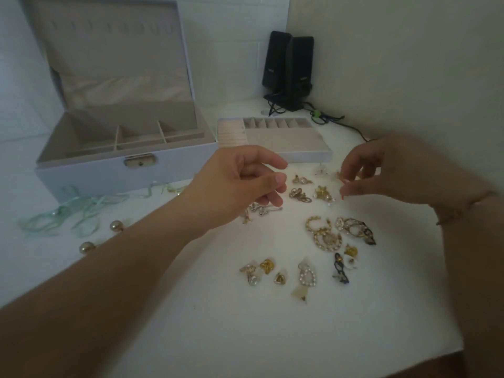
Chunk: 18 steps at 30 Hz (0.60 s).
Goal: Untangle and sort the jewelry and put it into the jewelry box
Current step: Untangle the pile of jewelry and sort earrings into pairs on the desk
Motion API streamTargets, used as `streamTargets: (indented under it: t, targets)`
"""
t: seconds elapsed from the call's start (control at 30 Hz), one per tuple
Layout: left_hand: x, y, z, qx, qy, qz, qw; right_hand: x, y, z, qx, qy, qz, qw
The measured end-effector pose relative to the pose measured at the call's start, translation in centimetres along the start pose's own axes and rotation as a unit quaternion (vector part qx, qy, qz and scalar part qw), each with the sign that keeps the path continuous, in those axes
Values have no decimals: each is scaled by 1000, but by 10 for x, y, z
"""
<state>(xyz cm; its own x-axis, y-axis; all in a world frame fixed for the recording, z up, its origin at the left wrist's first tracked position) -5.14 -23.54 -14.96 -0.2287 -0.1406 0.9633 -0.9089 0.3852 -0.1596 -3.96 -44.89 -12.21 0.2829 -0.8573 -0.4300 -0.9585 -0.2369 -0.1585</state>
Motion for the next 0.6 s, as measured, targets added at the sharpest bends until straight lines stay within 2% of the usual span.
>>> streamTargets:
  t: [0.23, 0.6]
  targets:
    - [0, -1, -1, 3, -10, 4, 1000, 15, -2, 15, -81, 65, 39, 994]
    - [-1, -2, -2, 6, -10, 8, 1000, 24, -3, 22, -100, 55, 80, 990]
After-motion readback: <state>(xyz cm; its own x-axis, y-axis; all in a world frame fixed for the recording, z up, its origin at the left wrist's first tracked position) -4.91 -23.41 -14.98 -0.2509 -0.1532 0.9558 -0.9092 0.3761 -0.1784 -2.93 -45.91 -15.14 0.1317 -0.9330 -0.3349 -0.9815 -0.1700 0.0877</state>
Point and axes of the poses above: each hand's wrist, its own y-axis away from the middle knuckle, its own z-axis out of the palm, x = y × z, the point moved 8 cm from there along -y, towards the middle knuckle, and after that the axes turned 1 degree about -y, right-handed, at the moved point
